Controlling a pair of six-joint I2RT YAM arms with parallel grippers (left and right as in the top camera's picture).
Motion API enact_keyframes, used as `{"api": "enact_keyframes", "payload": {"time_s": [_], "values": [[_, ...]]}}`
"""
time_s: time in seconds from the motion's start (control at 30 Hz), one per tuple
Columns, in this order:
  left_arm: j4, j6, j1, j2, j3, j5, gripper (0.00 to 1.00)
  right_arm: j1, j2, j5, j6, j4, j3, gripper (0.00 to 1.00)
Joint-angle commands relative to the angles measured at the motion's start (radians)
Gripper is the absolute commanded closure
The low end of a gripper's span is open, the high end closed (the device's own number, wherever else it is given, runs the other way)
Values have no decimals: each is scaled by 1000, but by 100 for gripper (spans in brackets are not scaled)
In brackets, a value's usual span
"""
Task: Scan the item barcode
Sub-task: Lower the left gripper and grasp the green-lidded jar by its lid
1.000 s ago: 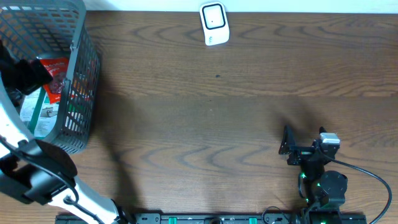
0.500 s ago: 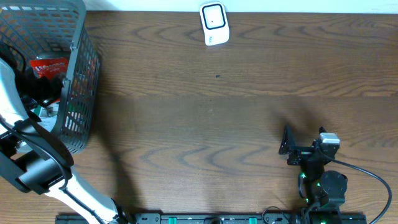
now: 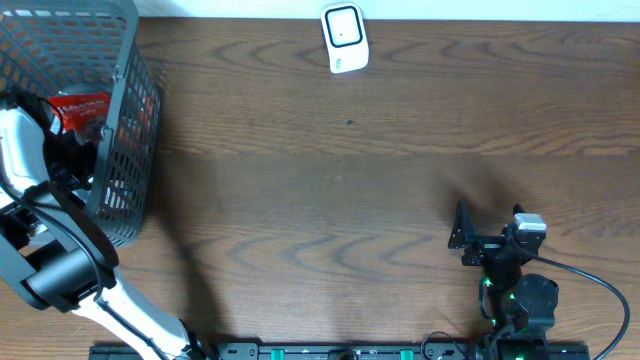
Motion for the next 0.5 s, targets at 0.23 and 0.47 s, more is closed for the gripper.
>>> {"api": "enact_keyframes", "payload": {"time_s": [0.23,0.47], "values": [[-3,-43,-3,4,-6,5,19,-2,-1,-5,14,-2,-1,1],[52,-47,-2,4,-86,5,18,-2,-1,-5,14,-2,-1,1]]}}
